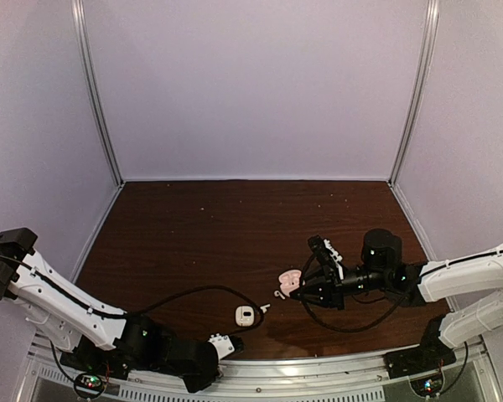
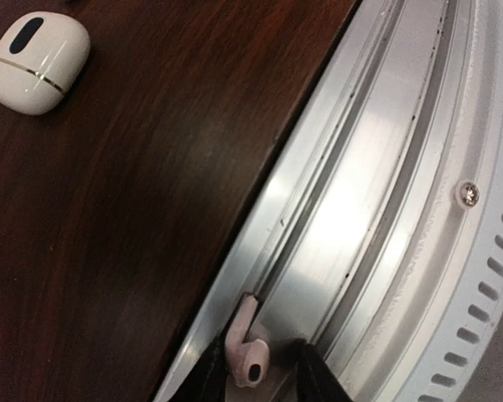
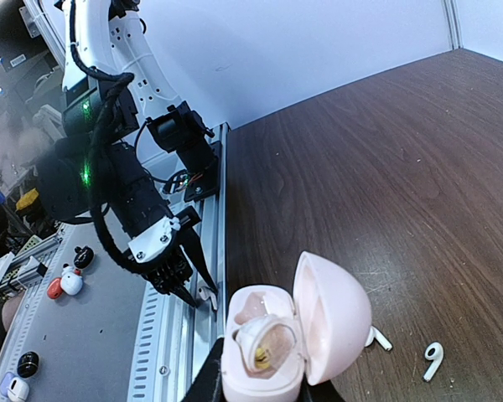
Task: Insert the wireless bluetooth earbuds into the charging case
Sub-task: Pick up the left earbud from the corner of the board.
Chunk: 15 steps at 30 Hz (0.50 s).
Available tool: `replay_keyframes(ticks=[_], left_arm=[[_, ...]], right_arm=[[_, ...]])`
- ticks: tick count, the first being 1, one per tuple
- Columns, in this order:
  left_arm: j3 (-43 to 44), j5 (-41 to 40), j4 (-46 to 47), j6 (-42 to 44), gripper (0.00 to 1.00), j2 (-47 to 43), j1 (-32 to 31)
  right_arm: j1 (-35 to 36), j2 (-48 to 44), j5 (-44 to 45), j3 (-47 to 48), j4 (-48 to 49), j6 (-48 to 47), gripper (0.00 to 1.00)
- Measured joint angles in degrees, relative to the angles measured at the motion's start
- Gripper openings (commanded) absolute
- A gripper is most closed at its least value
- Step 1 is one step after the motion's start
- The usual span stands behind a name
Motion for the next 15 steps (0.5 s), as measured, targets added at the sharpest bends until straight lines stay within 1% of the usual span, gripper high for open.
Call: replay_keyframes(ticks=[4,10,15], left_arm=[[-0.2,1.0,0.4,-0.6,0.28,-0.2,0.7],[-0.4,2.4,1.4,-1.5,0.23,-0.6,1.7],[-0.5,2.4,1.9,-2.1,0.20,-0.6,2.6]], right_arm=[[0.0,0.0,0.1,0.0,0.0,0.0,0.00],[0.0,0.0,0.1,0.0,-0.1,-0.2,0.00],[0.0,0.0,0.2,0.0,-0.2,-0.2,0.00]])
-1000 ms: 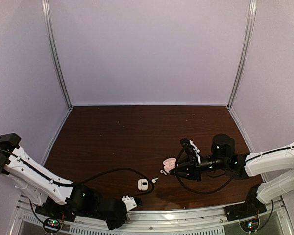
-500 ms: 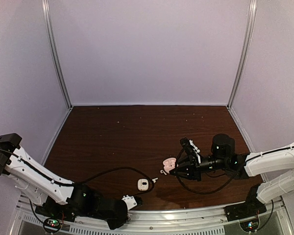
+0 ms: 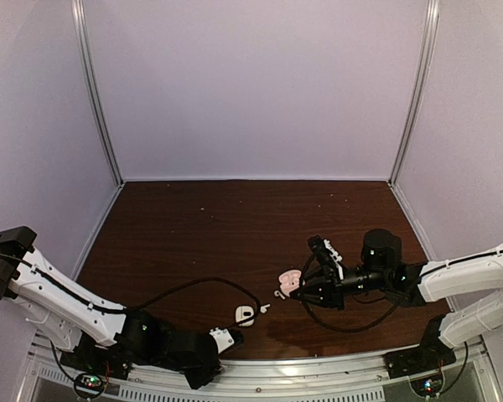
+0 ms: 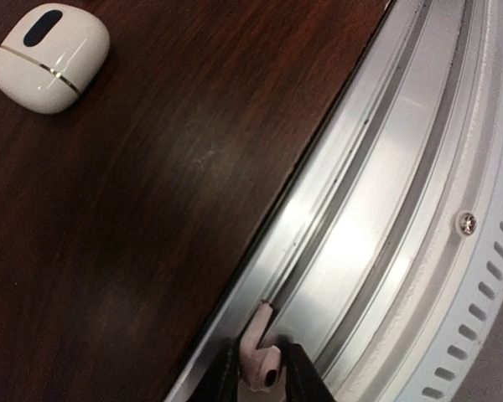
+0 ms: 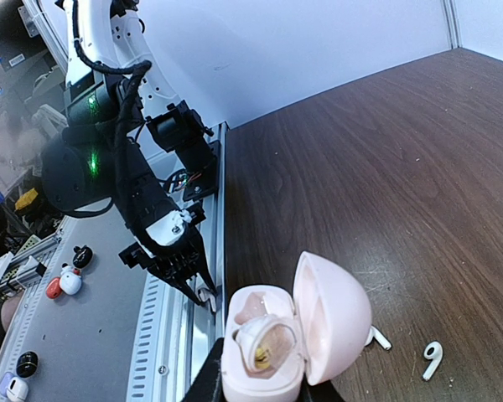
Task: Insert the wireless bluetooth earbuds into the charging case
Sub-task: Pick up the left earbud from the corner of the board.
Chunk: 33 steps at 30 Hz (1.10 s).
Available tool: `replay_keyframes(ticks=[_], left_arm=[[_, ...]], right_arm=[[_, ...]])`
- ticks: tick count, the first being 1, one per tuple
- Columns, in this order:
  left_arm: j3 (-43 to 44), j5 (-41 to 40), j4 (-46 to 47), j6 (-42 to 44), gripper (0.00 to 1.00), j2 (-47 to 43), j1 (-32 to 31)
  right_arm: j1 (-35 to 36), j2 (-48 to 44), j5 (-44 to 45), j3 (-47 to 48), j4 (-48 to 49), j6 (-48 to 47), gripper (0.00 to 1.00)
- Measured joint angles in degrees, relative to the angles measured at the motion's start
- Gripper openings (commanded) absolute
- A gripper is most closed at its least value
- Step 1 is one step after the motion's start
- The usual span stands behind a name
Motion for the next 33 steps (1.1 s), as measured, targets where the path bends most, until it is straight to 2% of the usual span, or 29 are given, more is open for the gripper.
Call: replay_keyframes(ticks=[10,17,21,26,33], left_arm=[[0.0,0.0,-1.0,-0.6,0.14,-0.5,0.4],[0.8,-2.0,-7.8,-0.7,0.12,-5.5,0.5],[4.4,-4.6,-12.2,0.3,0.12,-7.3,0.9],[9.1,-7.9,-15.1,5.0,0.13,-10.5,0.9],[16.3,-11.4,-16.0,17.4,0.13,-14.5,0.9]], right_arm=[[0.0,0.0,0.2,0.0,-0.3,0.0,0.00],[0.0,0.0,0.6,0.0,-0.4,0.0,0.00],[0.0,0.0,0.9,0.0,-0.8,-0.4,0.00],[1.2,-0.1,1.3,0.0,-2.3,-4.2,0.00],[8.1,0.4,5.1,1.6,-7.1,-14.4,0.00]])
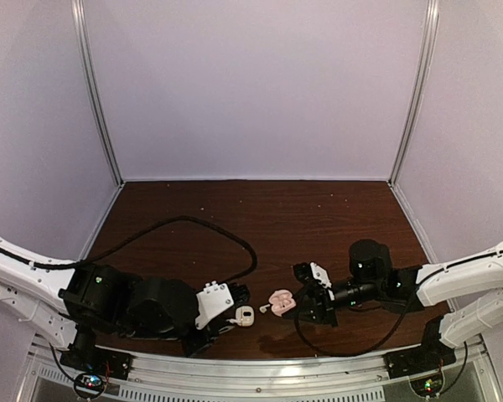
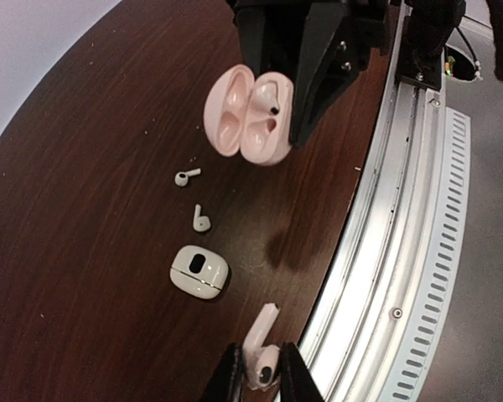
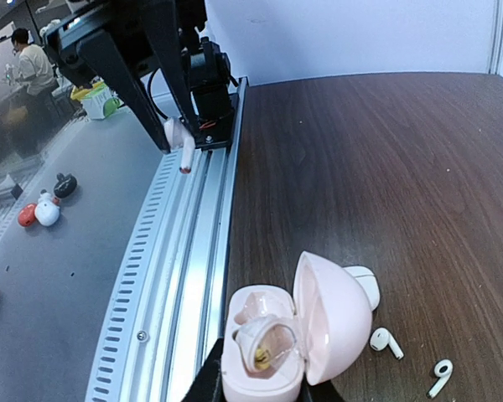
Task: Insert the wireless bluetooth earbuds into the charging case
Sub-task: Pick up the left earbud from the corner of the board, then insert the left earbud into the left side groove of the charging case.
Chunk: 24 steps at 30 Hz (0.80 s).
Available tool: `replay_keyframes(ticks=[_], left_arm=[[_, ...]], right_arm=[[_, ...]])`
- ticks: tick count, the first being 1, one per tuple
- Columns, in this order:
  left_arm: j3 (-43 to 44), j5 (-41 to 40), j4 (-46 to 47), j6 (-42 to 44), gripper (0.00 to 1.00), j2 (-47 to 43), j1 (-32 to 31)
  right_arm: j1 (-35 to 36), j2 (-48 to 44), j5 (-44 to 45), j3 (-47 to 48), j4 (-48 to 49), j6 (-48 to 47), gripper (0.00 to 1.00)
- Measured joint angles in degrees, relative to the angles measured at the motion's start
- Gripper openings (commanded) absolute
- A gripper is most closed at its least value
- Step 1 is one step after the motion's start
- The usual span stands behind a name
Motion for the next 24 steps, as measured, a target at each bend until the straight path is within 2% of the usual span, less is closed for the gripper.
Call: replay_keyframes(ticks=[11,24], left_arm=[[4.6,-1.8,0.9,19.1,0.12,2.0,0.0],[5.7,-3.4,3.1,28.5,0.11,6.9,0.2]], right_arm=[[2.9,2.1,3.1,4.5,-4.5,-9.0,0.00],[6.8,5.8,5.3,8.7,-9.1,-12.7,0.00]])
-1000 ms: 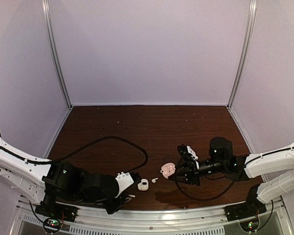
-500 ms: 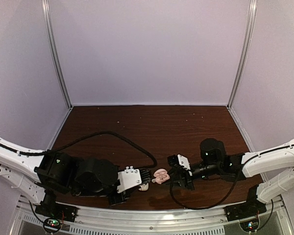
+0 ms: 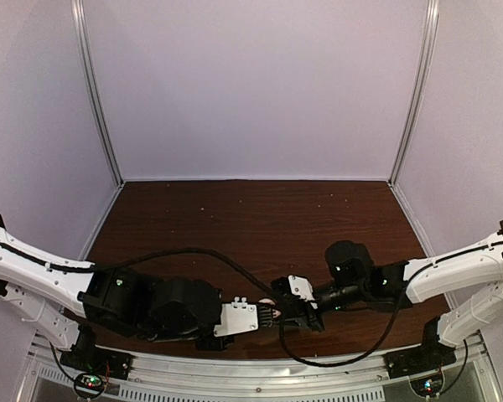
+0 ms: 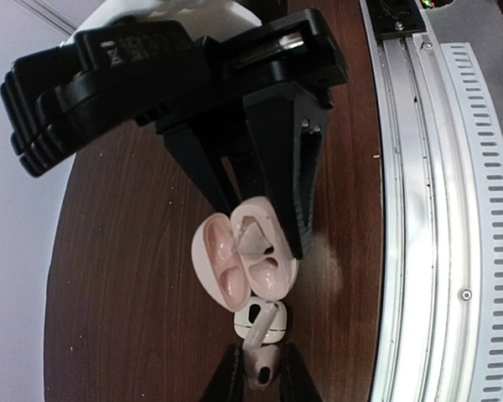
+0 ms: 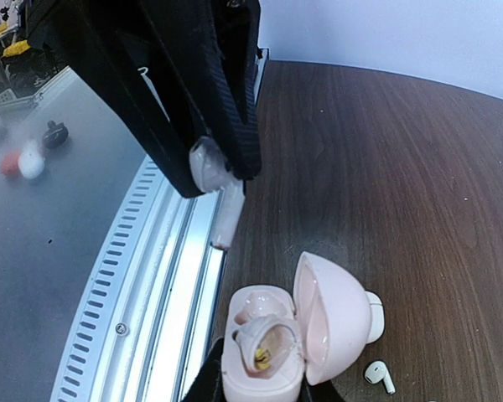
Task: Insert the wireless bluetooth earbuds into the charging case
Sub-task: Insert the left earbud into the left side groove of the charging case.
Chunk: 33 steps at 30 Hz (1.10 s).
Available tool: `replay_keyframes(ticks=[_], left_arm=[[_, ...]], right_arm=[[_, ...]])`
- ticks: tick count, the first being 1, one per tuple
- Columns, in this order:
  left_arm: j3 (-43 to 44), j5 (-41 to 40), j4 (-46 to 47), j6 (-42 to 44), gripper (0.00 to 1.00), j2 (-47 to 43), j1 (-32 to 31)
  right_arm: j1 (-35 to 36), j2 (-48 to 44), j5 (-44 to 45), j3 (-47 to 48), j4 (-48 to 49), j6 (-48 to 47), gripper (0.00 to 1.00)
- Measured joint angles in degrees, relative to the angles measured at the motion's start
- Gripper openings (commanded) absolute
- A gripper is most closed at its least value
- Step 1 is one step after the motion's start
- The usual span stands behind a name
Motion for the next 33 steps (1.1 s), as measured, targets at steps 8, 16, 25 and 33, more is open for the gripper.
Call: replay_keyframes(ticks=[8,16,25,33], left_arm=[[0.0,-0.5,0.5,2.4,0.11,1.1,0.1],[0.0,-0.9,1.0,3.7,0.11,2.9,0.2],[1.0,-1.0,1.6,4.3,0.11,4.0,0.3],[1.3,-1.0,1.6,5.1,0.11,5.1,0.5]], right_arm=[[0.5,1.2,-0.2,1.1,-0.3,0.2,0.00],[0.6,1.2,-0.5,1.1,-0.3,0.5,0.00],[0.8,1.2,-0.6,1.1,-0.4,1.5,0.00],[1.0,1.2,-0.7,1.1,-0.4,1.8,0.00]])
